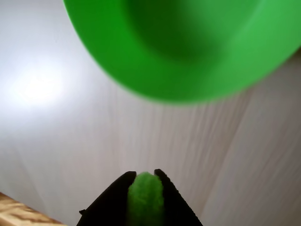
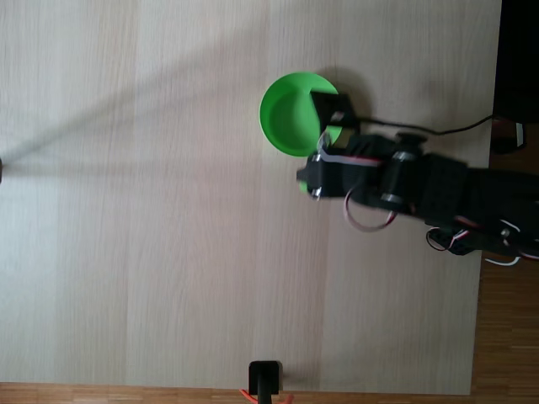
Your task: Grasp a green pompom and put it in the green bowl.
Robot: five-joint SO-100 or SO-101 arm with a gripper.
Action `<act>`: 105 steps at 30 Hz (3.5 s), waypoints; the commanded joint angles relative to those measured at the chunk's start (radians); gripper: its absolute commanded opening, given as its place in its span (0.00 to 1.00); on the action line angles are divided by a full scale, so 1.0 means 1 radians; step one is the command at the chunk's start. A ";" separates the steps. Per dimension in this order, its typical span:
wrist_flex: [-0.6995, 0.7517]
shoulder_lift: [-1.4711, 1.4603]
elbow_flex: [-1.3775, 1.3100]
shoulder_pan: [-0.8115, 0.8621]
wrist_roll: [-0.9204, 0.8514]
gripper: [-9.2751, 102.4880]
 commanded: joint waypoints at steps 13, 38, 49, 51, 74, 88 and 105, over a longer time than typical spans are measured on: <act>0.005 -0.034 -0.091 0.244 -0.161 0.16; 0.017 0.321 0.150 -0.003 -0.117 0.14; 0.005 0.690 0.472 -0.193 0.054 0.08; 0.003 0.773 0.528 -0.229 0.054 0.08; -0.018 1.370 0.956 -0.288 0.054 0.08; -0.212 1.506 1.278 -0.281 0.077 0.08; -0.195 1.664 1.411 -0.281 0.110 0.08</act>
